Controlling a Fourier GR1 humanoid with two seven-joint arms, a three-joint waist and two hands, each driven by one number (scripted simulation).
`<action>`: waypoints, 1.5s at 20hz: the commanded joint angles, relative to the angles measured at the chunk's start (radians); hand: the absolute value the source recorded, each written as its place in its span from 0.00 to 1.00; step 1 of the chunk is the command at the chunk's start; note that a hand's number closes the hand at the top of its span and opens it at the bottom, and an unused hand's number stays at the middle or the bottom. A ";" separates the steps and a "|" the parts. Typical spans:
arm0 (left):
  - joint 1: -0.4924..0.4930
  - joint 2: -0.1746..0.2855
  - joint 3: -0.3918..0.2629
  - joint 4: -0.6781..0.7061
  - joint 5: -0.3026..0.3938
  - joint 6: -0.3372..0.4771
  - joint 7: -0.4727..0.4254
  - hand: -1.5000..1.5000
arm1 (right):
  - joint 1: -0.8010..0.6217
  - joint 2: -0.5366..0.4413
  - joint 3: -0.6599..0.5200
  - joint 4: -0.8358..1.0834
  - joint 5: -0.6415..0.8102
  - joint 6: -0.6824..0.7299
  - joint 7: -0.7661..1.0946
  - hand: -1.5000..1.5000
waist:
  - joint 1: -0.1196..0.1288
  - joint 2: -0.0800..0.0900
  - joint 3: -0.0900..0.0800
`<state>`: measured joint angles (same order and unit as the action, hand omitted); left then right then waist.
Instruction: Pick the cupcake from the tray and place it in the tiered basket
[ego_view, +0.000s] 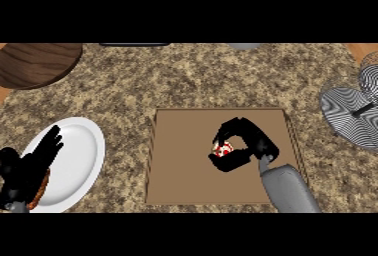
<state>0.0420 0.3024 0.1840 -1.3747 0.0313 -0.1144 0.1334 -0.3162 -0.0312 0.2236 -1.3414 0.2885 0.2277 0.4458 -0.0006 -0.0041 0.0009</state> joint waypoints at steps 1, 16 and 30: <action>0.006 0.017 0.017 0.004 0.012 -0.016 0.014 0.50 | -0.097 0.021 -0.041 0.007 0.105 -0.142 0.182 1.00 | 0.007 0.003 -0.002; -0.052 -0.001 -0.029 0.014 -0.013 -0.012 0.040 0.50 | -0.681 -0.109 -0.049 0.343 0.946 -0.416 0.979 1.00 | 0.060 0.009 -0.009; -0.024 -0.010 -0.011 0.006 -0.018 0.009 0.028 0.50 | -0.917 -0.168 -0.282 0.525 1.197 -0.478 0.938 1.00 | 0.030 0.012 -0.002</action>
<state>0.0029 0.2943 0.1722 -1.3742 0.0221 -0.1113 0.1654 -1.1951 -0.1663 -0.0044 -0.8507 1.4420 -0.1749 1.2091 0.0377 0.0065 -0.0012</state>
